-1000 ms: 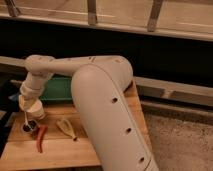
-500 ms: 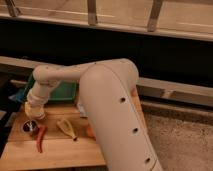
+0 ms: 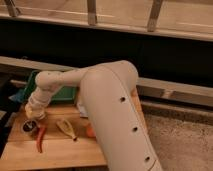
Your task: Place fork in metal cup
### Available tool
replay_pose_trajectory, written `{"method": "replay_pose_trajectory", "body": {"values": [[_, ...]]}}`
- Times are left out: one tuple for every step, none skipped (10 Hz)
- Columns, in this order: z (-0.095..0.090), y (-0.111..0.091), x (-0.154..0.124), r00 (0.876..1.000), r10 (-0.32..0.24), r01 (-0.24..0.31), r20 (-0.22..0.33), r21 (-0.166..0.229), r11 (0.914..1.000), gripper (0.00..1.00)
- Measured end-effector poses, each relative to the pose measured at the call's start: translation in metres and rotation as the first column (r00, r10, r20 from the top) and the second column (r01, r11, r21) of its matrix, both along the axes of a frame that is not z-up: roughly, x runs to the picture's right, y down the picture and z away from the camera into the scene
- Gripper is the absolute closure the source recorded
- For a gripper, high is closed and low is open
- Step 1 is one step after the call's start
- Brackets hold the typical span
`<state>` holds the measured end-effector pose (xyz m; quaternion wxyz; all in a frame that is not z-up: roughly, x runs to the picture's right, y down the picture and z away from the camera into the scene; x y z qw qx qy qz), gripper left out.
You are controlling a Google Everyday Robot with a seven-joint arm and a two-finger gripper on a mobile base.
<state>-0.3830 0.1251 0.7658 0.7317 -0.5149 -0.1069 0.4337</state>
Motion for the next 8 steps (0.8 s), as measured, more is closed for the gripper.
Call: {"method": "replay_pose_trajectory", "body": {"values": [[0.0012,0.0032,-0.0007,1.0,0.003,-0.003,0.001,-0.003,1.0,0.6],[0.0022,0.0079,-0.0015,1.0,0.015,-0.015,0.003,-0.011,0.9998,0.47],[0.0039,0.0098,-0.0007,1.0,0.024,-0.024,0.004,-0.018,0.9996,0.38],[0.0055,0.0111,-0.001,1.0,0.029,-0.029,0.007,-0.022,0.9993,0.29],[0.0067,0.0128,-0.0037,0.999,0.031,-0.031,0.012,-0.028,0.9991,0.22],[0.0057,0.0125,-0.0079,0.999,0.031,-0.03,0.022,-0.028,0.9991,0.2],[0.0058,0.0125,-0.0078,0.999,0.03,-0.03,0.022,-0.029,0.9992,0.2],[0.0065,0.013,-0.007,0.999,0.03,-0.03,0.021,-0.03,0.9991,0.2]]}}
